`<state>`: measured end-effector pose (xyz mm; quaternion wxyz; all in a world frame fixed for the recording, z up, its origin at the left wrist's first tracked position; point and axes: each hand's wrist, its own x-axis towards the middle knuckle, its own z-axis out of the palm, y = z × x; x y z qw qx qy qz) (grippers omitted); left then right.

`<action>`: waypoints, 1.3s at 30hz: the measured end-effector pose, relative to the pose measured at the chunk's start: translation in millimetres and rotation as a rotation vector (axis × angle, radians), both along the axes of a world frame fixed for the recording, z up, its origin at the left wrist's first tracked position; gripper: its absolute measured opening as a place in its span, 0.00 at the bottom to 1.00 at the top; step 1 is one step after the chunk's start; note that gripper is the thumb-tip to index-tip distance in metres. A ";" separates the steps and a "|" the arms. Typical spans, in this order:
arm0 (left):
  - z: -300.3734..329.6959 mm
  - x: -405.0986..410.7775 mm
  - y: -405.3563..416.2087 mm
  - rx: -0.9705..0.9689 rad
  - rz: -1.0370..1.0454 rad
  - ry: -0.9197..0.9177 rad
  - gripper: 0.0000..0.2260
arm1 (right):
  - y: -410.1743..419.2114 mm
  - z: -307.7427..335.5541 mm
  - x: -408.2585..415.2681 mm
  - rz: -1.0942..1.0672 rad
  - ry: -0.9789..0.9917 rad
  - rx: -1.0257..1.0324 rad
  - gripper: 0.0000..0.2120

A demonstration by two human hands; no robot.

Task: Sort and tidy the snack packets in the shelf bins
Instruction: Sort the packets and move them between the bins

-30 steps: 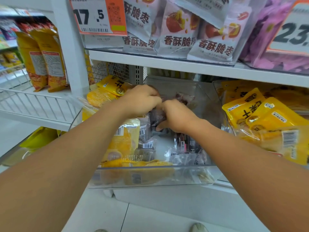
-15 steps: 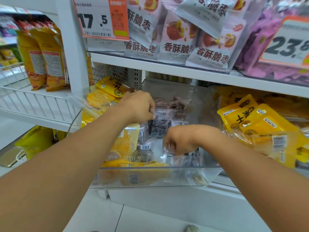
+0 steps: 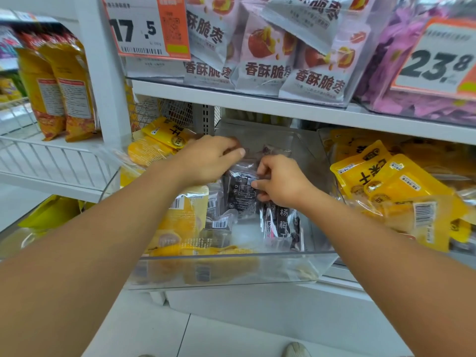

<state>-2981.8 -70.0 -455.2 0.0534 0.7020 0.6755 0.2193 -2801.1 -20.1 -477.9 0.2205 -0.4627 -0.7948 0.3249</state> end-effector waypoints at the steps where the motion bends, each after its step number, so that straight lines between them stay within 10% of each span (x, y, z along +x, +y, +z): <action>1: 0.0 -1.4 -0.8 -0.003 -0.026 0.005 0.11 | -0.6 2.7 -0.5 0.002 -0.037 0.009 0.08; 6: -2.6 -1.1 2.8 -0.043 -0.007 0.132 0.14 | -9.3 49.1 19.2 0.060 -0.669 0.283 0.23; 11: -2.6 0.7 3.0 -0.053 0.003 0.145 0.11 | -24.1 25.2 10.6 0.203 -1.120 0.122 0.47; 17: -2.0 0.3 3.0 -0.059 0.010 0.158 0.11 | -14.6 20.0 9.4 0.207 -1.074 0.191 0.49; 24: -1.9 -1.7 3.7 -0.057 0.001 0.158 0.11 | -17.2 27.9 15.4 0.215 -1.023 0.214 0.28; 33: -2.0 -2.7 4.6 0.001 0.001 0.110 0.07 | -6.2 12.7 17.0 0.208 -0.166 0.266 0.27; 39: 0.1 -1.3 -0.7 -0.107 -0.031 0.125 0.25 | -10.9 16.1 -0.7 0.072 -0.299 0.361 0.35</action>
